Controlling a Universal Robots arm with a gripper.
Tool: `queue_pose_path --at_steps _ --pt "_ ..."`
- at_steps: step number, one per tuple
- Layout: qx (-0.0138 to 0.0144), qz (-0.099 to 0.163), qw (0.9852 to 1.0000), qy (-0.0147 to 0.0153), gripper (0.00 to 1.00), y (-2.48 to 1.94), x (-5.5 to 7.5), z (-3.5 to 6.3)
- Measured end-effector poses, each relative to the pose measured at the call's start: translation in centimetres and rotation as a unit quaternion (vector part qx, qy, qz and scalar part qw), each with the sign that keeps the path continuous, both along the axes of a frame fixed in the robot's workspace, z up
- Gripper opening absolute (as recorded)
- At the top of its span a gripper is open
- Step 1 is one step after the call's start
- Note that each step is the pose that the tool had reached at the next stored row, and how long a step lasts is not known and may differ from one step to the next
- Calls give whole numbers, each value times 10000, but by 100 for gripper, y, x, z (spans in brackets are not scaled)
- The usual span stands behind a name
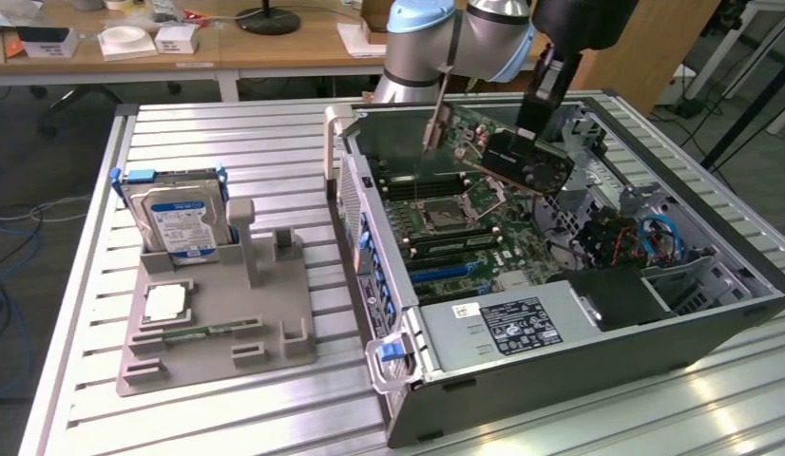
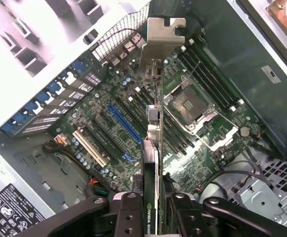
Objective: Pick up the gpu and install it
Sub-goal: 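Insert the gpu into the slot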
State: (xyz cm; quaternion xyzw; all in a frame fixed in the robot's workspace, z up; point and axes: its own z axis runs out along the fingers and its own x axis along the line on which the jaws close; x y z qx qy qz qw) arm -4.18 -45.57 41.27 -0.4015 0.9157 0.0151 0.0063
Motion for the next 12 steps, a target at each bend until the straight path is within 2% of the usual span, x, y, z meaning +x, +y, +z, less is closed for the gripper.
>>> queue_pose_path --at_steps 12 --pt "0 382 9993 0 26 0 0 0"
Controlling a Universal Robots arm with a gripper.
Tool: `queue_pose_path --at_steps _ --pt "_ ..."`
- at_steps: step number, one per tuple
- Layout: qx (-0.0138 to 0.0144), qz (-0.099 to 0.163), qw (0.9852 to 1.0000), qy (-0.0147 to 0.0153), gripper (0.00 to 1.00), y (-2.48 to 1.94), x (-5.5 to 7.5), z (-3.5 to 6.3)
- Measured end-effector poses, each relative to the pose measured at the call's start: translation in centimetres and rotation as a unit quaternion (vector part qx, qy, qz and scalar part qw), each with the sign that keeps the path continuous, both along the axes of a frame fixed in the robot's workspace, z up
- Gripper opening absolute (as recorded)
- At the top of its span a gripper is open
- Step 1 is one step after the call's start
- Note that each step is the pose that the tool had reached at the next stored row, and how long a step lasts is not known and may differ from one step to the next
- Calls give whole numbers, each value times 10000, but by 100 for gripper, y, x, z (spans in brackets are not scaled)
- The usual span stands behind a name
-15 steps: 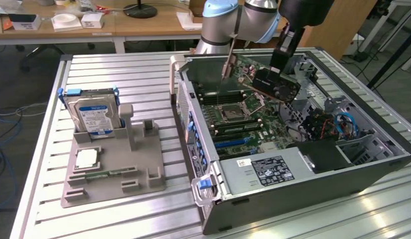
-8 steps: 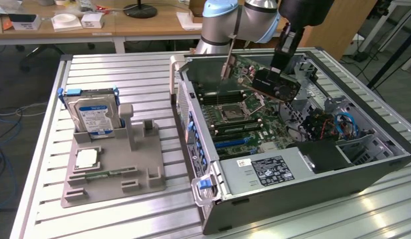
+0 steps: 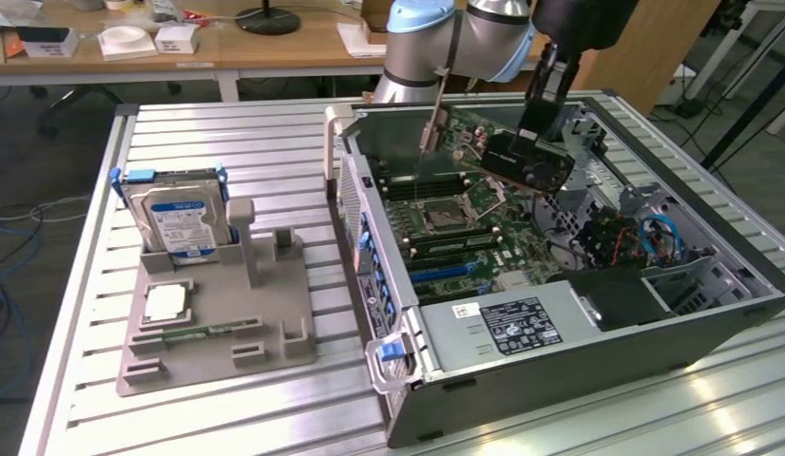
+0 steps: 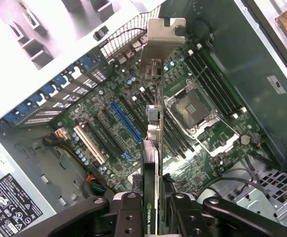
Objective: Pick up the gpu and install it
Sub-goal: 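Insert the gpu into the slot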
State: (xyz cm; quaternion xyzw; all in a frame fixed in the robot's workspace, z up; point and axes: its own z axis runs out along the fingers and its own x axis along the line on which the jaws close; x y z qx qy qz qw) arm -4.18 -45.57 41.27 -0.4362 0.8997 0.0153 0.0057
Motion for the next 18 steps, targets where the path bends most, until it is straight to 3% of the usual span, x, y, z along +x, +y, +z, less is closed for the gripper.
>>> queue_pose_path --at_steps 18 --pt "0 548 9985 0 26 0 0 0"
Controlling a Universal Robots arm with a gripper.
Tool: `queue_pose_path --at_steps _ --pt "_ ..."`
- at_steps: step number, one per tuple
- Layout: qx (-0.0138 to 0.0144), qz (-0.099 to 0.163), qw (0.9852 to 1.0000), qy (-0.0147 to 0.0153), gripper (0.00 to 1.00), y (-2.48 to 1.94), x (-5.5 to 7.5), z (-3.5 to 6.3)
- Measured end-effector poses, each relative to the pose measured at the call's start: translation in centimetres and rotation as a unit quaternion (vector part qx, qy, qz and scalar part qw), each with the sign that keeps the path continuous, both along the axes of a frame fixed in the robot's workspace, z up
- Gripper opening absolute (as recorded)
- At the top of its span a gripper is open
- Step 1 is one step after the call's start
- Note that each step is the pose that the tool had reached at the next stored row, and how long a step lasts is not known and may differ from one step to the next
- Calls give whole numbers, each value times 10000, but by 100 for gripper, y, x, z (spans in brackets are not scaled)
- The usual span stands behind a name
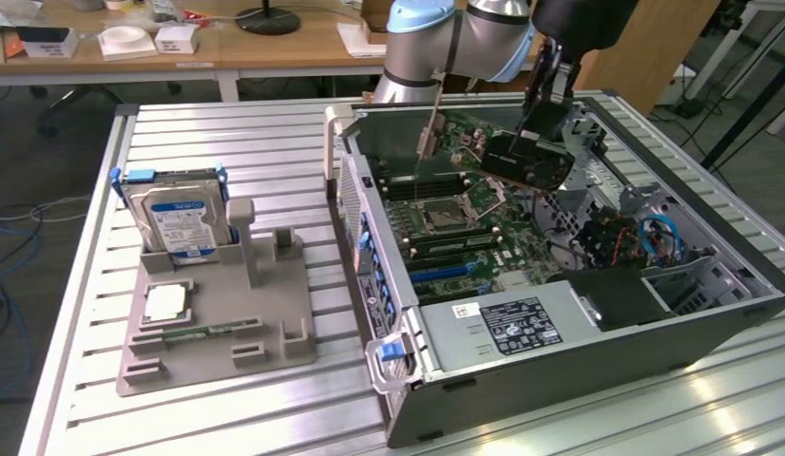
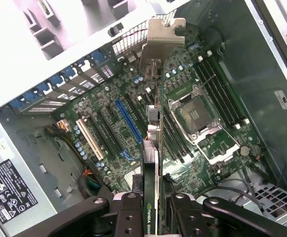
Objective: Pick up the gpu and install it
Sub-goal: 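Insert the gpu into the slot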
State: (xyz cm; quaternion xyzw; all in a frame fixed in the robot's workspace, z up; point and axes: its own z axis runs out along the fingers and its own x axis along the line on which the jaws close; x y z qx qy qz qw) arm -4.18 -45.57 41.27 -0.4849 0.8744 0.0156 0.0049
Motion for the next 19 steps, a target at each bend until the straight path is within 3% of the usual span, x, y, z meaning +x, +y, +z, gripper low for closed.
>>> queue_pose_path --at_steps 9,19 --pt "0 384 9993 0 26 0 0 0" --pt "0 763 9971 0 26 0 0 -1"
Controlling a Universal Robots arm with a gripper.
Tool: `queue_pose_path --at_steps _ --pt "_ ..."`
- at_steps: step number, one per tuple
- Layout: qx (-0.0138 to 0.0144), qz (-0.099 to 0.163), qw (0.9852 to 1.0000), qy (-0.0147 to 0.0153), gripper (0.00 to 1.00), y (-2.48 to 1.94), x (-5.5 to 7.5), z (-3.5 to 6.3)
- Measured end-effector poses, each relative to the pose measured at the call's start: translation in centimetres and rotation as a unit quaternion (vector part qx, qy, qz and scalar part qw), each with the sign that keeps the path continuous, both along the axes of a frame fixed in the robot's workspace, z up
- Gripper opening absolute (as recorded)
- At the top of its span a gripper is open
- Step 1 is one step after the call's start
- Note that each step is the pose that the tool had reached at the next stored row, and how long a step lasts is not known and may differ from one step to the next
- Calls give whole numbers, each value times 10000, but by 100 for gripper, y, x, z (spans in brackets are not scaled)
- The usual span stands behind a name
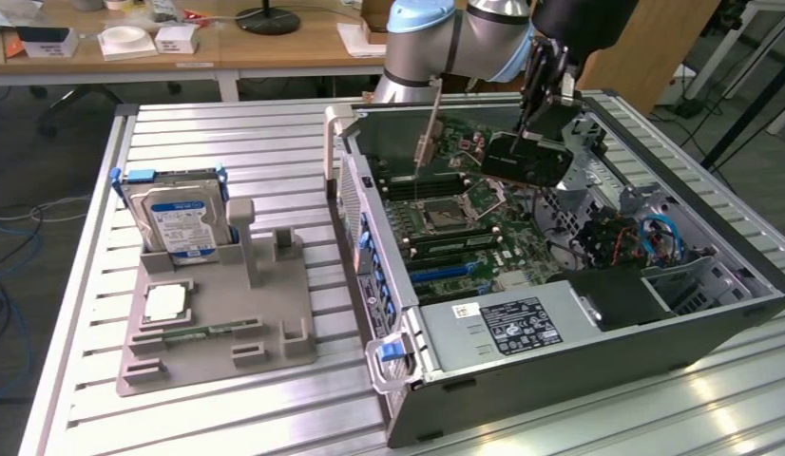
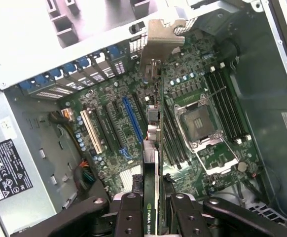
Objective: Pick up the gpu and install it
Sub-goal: 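Insert the gpu into the slot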
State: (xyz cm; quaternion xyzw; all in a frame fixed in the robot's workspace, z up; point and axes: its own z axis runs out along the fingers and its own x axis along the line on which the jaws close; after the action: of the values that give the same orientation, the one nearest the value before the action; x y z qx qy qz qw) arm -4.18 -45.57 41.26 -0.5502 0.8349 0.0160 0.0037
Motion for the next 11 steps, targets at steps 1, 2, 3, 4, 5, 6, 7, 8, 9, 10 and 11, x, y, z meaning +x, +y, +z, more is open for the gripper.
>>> queue_pose_path --at_steps 1,2,3,4,5,6,7,8,9,10,11 --pt "0 36 10000 0 26 0 0 0" --pt "0 73 10000 0 26 0 0 0" --pt "0 110 9999 0 26 0 0 0" --pt "0 146 9999 0 26 0 0 0" --pt "0 181 9998 0 26 0 0 0" --pt "0 217 9998 0 26 0 0 0" --pt "0 256 9997 0 26 0 0 0" --pt "0 292 9996 0 26 0 0 0" --pt "0 327 9995 0 26 0 0 0" --pt "0 363 9993 0 26 0 0 0" --pt "0 399 9992 0 26 0 0 0"
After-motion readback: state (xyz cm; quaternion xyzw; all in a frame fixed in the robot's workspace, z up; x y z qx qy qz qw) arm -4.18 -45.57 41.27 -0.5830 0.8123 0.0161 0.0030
